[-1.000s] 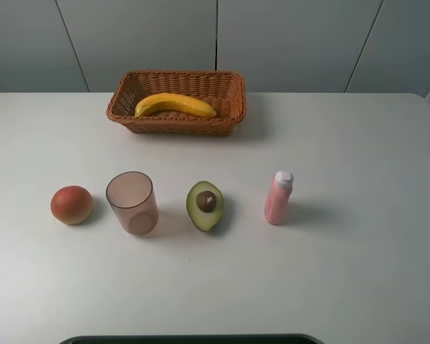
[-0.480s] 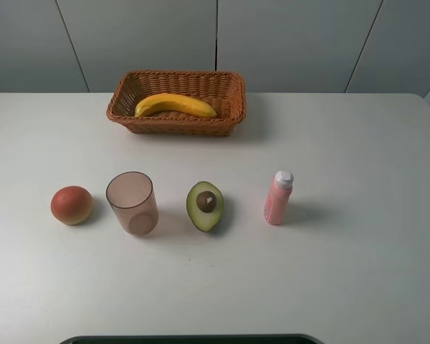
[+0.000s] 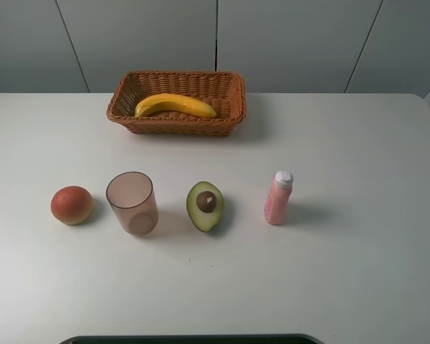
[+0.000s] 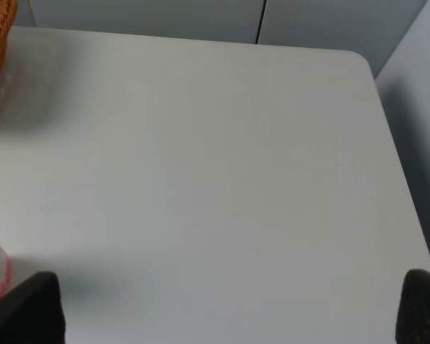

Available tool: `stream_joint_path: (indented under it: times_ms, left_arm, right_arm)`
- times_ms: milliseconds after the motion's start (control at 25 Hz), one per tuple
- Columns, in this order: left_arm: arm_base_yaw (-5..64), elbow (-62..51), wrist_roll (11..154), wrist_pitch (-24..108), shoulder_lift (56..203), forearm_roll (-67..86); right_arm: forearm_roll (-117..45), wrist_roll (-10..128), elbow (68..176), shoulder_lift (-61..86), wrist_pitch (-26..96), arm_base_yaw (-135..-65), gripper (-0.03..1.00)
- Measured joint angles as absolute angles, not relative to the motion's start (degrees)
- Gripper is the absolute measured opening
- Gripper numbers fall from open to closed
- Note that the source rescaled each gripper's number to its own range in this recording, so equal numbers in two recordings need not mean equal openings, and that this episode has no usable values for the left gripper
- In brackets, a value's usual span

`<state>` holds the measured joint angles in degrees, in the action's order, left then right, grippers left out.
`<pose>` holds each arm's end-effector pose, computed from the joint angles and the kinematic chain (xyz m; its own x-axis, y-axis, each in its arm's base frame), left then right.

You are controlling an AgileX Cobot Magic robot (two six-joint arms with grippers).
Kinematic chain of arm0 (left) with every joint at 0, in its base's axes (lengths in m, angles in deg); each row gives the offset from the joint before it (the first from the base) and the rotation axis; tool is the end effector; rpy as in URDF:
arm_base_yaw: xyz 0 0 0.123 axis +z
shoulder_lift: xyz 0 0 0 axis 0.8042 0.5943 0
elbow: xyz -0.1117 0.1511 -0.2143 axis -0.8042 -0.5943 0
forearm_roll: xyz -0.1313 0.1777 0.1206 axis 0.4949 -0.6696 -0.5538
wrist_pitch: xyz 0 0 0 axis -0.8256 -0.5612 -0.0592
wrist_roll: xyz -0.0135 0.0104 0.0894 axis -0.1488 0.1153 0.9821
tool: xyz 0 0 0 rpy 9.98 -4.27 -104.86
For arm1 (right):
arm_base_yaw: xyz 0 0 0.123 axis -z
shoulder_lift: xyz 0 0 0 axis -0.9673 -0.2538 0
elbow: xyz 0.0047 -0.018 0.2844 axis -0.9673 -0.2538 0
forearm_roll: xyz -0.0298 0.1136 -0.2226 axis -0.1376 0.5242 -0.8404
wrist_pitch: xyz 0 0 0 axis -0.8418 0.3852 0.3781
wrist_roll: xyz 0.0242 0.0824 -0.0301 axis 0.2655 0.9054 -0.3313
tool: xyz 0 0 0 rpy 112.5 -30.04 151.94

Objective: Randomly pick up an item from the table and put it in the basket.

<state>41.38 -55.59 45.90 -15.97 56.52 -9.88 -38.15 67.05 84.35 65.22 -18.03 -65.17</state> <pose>-0.0053 0.0094 0.2788 -0.4520 0.1018 -0.8862 0.1343 0.9899 0.0452 0.0383 0.0018 0.3390 -0.5783 -0.1016 -0.8095 -0.0177 0.9936 -0.1120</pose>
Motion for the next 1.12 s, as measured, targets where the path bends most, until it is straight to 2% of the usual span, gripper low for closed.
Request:
stream_joint_path:
  times_ms: [240,640,1120]
  left_arm:
    - [41.38,-55.59,45.9,-15.97,56.52,-9.88]
    - [41.38,-55.59,45.9,-15.97,56.52,-9.88]
    - [41.38,-55.59,45.9,-15.97,56.52,-9.88]
  right_arm:
    - [-35.15,68.69,77.36,72.79,-17.81,-69.24,1.0]
    - [-39.06,73.87,71.45,85.05,-18.94,-69.5,1.0]
    - [-40.23,76.05,71.23,86.05,-18.67,-69.5,1.0]
